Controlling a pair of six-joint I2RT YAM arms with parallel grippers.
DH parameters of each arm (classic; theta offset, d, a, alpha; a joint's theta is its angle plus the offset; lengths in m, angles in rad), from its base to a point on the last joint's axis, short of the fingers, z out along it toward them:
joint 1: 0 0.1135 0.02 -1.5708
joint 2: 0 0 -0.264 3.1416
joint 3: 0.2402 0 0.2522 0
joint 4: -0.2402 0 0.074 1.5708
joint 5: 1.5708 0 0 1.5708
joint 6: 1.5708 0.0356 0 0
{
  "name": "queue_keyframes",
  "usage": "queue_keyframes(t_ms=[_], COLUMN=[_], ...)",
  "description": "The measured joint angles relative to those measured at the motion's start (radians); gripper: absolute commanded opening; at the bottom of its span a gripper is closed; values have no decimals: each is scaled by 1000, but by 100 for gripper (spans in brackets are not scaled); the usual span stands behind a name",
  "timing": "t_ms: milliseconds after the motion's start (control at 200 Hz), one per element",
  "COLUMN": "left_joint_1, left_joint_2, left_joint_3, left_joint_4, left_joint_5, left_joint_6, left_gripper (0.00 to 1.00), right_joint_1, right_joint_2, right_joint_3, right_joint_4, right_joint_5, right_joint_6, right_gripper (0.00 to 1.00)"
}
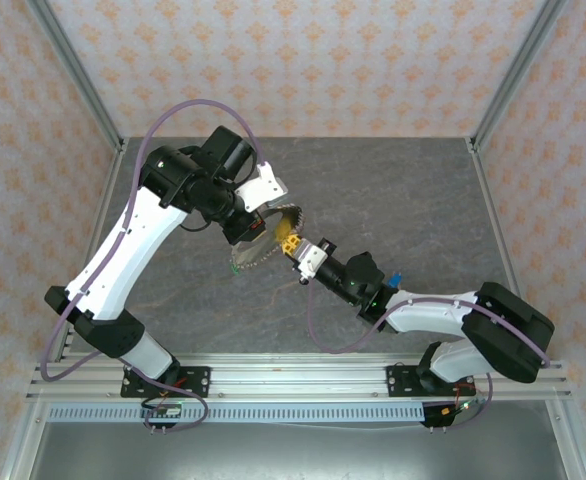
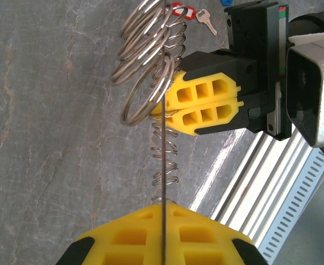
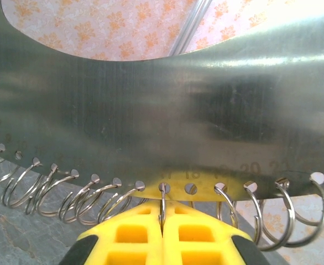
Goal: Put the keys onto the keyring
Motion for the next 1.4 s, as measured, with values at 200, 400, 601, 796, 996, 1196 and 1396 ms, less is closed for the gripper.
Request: queue_keyframes(t_ms=[200,400,601,796,996,1196,1396], left_joint_1=[7,64,92,148,166,187,173], left_joint_2=[-36,-60,-60,-60,-59,-18,-1], left_joint_3=[-66,-125,-190,-276,-346,-384,-388], left_joint_4=[48,96,134,173,233,266,263], left_joint_5=[-8,60,92,93,105,137,297], left_joint_6=[-34,-65,-88,-119,-141,-165,-155], left_gripper=[0,6,15,24,24,20,7], right_joint_1=[0,-9,-21,-25,-38,-40,-51], right_joint_2=[-16,-60,-88,-135,-150,-174,-198], right_joint_3=[0,0,0,0,2,2,23], right_joint_4=[-17,-79,-151,-190,-267,-380,-522], right_joint_5=[-1,-16,-57,-108,-140,-166,-124], right_joint_6=[36,77,102,121,144,155,150], right_gripper=[0,0,0,0,0,0,0])
